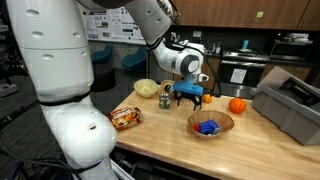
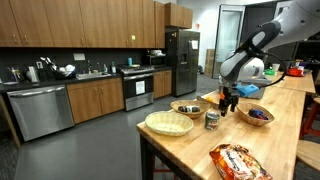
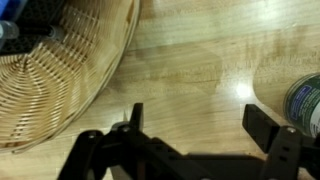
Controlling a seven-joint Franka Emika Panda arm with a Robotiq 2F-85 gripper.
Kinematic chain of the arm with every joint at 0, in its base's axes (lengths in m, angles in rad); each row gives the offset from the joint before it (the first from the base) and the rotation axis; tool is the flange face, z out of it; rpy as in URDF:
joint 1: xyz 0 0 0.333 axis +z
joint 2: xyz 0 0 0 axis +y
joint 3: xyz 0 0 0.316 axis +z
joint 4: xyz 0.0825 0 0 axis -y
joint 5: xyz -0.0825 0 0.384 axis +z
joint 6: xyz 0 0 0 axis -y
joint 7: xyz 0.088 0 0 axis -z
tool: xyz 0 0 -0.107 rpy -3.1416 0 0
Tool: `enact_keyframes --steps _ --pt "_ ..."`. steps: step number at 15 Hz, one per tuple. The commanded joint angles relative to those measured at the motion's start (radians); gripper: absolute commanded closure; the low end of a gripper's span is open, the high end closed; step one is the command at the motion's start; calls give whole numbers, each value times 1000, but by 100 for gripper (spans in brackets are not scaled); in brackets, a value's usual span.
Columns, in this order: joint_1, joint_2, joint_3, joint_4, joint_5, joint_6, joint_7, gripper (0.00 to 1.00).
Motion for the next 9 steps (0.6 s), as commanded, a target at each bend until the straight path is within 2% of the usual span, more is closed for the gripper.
enact_keyframes --steps 1,9 --pt "-1 -2 -7 7 -20 -15 9 0" --pt "-25 -32 -44 20 -86 -84 24 0"
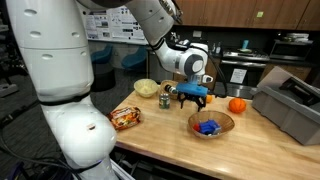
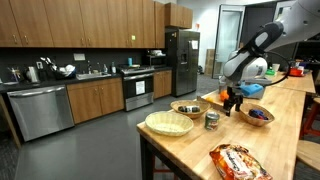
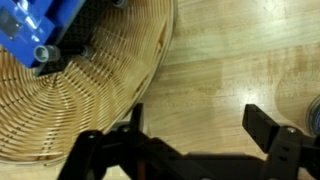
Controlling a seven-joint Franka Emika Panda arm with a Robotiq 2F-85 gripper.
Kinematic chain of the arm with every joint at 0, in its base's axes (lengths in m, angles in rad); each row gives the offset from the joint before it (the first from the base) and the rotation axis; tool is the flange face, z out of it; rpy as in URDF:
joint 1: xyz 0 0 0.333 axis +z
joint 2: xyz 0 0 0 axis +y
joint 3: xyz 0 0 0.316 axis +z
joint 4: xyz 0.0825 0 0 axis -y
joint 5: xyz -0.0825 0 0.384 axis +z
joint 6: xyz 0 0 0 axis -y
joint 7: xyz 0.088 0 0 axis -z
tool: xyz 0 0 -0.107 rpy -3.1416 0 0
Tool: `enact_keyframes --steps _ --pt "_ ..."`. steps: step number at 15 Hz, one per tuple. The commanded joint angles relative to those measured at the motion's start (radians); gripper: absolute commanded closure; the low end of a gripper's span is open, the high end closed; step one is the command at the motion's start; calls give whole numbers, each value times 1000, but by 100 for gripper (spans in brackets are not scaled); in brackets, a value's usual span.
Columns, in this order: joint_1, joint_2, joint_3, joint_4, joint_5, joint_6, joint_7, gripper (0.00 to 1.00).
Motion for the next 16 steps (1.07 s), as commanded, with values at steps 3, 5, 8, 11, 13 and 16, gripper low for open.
enact_keyframes --steps 3,5,8,11,13,16 --pt "-17 -43 -24 33 -69 -75 24 0" --pt "-19 -57 -30 44 -93 -92 28 0" --pt "-17 -79 -32 62 -111 -103 31 0" --pt "-10 -100 -27 72 -92 -87 6 0" --pt "-5 -103 -22 83 -92 -88 8 0" --pt "-2 -101 -18 88 -98 -95 22 0"
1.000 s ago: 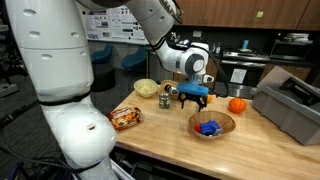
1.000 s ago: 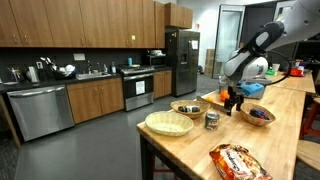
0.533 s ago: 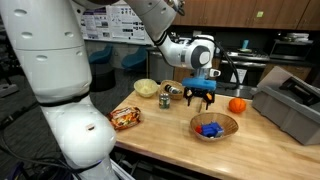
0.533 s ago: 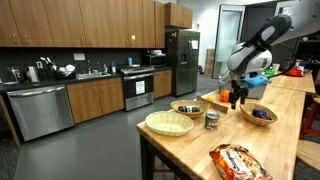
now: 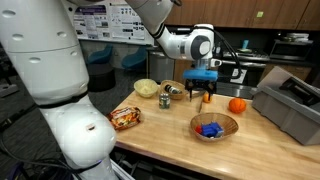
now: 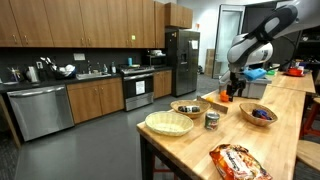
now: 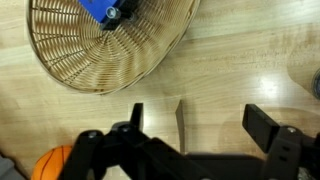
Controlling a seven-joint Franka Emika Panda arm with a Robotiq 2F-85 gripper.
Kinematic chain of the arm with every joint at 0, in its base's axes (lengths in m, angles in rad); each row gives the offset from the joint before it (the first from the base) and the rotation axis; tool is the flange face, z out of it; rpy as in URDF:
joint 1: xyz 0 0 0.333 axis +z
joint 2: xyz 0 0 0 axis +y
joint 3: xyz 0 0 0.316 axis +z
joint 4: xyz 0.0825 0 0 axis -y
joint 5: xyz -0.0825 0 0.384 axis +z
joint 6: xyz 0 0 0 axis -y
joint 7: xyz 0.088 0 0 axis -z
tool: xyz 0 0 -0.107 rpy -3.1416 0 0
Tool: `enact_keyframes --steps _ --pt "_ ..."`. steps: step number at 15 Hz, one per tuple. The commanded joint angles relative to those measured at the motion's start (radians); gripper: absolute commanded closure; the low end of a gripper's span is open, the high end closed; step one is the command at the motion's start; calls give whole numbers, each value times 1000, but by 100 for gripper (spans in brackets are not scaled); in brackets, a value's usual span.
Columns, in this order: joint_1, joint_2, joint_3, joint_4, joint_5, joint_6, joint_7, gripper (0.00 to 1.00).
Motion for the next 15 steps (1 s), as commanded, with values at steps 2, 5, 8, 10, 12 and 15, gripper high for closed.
enact_keyframes --steps 2,5,8,10,12,15 --pt "-1 -13 -2 -5 -7 -23 15 0" --pt "-11 -12 -11 -19 -5 -38 42 0" --pt "-20 -4 -21 -25 -5 -59 79 0" --pt "-27 11 -30 -14 -2 -73 90 0" --pt "-36 29 -41 9 7 -84 81 0" --pt "-44 61 -51 60 4 -97 74 0"
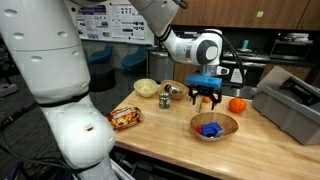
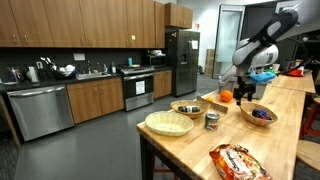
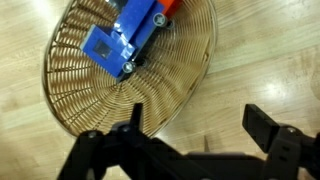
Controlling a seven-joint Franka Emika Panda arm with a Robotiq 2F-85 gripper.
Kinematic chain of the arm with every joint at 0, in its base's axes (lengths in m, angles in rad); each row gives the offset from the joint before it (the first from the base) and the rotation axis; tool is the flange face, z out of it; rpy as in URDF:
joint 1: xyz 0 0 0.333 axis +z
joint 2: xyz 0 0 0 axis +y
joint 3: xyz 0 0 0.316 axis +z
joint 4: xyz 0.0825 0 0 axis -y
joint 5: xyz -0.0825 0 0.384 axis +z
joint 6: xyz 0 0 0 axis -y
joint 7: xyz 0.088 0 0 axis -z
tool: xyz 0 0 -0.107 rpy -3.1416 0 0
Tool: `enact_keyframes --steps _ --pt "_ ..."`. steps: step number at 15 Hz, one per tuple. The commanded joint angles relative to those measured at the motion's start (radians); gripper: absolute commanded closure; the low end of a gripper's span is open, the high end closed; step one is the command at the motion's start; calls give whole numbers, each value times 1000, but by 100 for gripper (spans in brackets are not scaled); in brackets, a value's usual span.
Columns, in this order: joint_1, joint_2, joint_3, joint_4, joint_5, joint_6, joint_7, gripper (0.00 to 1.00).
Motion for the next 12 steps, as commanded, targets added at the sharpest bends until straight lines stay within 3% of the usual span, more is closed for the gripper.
enact_keyframes --steps 1,12 --pt "-10 48 -5 94 -1 -50 12 0" --pt "55 246 86 487 148 -315 158 0"
